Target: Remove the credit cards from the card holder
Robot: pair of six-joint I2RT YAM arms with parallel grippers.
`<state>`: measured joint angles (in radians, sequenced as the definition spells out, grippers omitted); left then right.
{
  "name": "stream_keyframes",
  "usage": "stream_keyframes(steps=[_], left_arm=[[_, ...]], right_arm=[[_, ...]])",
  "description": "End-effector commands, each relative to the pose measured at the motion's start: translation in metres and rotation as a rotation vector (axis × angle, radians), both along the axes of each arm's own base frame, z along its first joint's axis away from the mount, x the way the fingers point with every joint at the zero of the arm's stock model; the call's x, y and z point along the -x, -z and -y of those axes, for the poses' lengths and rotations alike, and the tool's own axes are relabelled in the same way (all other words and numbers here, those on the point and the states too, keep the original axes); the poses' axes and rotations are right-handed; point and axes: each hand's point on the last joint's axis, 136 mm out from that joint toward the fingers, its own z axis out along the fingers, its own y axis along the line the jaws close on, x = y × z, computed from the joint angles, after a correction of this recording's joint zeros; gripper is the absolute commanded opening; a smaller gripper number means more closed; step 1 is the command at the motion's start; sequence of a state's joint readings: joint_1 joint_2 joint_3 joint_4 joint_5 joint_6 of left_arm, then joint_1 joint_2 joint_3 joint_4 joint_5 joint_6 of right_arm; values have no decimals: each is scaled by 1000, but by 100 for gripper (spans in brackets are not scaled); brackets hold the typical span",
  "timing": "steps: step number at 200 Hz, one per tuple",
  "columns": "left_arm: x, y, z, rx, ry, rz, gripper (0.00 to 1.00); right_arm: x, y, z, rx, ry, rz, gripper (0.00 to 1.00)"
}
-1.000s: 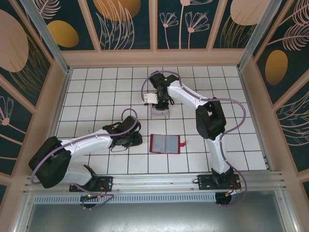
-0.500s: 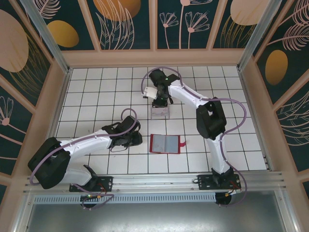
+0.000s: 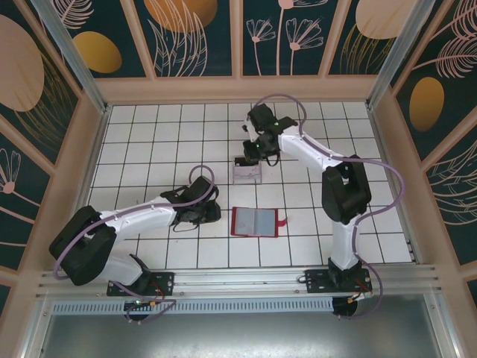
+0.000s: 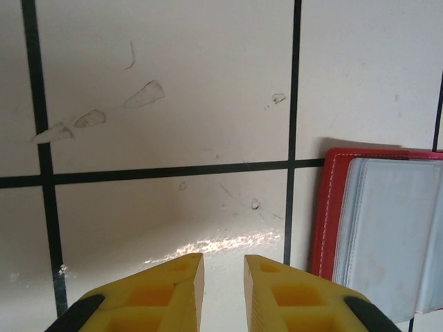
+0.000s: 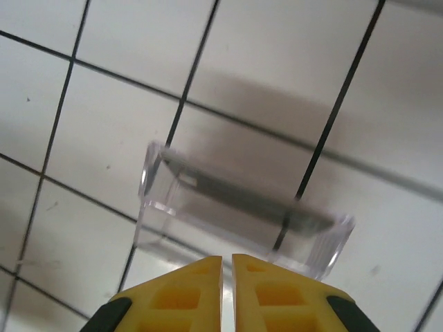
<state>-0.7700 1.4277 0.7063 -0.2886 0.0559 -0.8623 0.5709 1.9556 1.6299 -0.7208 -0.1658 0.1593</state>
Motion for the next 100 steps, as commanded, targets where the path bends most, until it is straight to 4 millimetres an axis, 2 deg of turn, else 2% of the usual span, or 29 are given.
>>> stream_keyframes(steps=[1,33,56,83,100], left_arm=[[-10,-8,9,17,26,21,24],[-14,-7,16,38,35,20,24],[-21,-12,20,57,33,30,24],[-29,-17,18,76,15,44,24],[-34,-20,16,89,3,49,24]], right_arm=[[17,-12,-3,-157,232,-123,13],[35,-30,1,-246,302,-122,13],[55,-39,-4,-304,302,-134,14],[82,-34,-6,-290,303,-153,17],[101,-24,-11,-286,293,-186,17]])
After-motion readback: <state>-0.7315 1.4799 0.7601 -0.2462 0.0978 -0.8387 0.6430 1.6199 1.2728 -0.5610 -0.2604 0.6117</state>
